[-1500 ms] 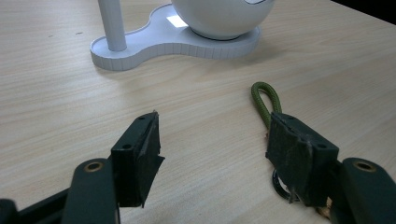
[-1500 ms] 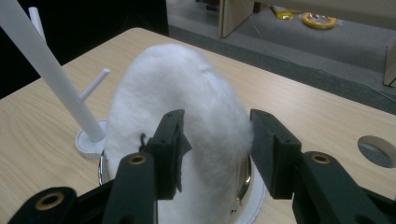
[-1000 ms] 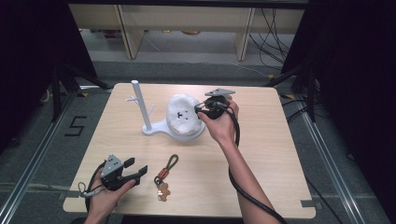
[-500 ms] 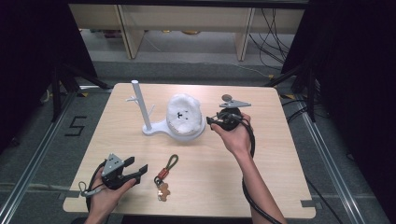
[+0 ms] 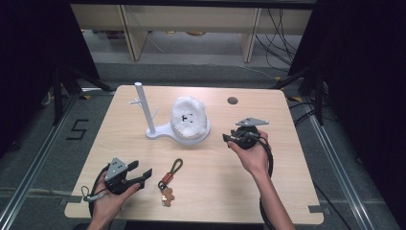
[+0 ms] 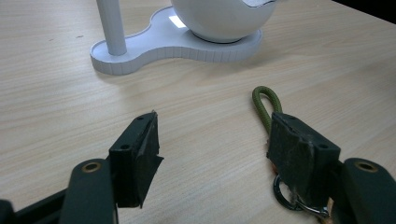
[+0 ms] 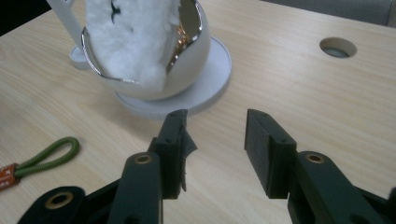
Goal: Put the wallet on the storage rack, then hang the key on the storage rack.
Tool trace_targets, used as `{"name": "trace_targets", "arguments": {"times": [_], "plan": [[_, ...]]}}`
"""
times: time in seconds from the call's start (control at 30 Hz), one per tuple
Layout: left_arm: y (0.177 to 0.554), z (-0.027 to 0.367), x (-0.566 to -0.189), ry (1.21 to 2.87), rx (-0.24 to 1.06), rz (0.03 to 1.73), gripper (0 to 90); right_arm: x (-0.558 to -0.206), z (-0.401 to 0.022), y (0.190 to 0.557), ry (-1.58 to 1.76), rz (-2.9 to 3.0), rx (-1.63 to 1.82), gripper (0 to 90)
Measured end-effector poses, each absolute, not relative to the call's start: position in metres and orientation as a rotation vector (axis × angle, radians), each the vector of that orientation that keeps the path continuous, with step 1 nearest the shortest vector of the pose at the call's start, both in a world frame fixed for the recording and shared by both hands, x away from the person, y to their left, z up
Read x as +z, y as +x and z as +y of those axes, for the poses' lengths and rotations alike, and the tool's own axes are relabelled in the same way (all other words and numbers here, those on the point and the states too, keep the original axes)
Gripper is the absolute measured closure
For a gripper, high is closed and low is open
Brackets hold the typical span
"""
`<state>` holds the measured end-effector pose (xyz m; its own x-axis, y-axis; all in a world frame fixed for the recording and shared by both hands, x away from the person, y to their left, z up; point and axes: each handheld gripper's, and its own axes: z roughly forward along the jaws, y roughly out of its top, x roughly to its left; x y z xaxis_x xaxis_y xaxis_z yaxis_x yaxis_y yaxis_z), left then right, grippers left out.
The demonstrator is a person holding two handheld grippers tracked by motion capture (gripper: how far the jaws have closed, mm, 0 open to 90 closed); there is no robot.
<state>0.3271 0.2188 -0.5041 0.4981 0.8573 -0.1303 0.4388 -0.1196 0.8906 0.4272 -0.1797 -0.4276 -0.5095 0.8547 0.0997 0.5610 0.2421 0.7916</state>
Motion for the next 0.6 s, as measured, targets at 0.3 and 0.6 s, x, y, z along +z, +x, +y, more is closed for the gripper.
{"name": "trace_targets", "arguments": {"times": [0.3, 0.6], "plan": [[0.327, 0.218, -0.499, 1.756, 0.525, 1.087, 33.0, -0.46, -0.215, 0.391, 1.408, 2.162, 1.133, 65.4], [0.333, 0.207, -0.485, 1.811, 0.488, 1.063, 34.0, -0.47, -0.243, 0.372, 1.569, 2.204, 0.945, 65.3]]}}
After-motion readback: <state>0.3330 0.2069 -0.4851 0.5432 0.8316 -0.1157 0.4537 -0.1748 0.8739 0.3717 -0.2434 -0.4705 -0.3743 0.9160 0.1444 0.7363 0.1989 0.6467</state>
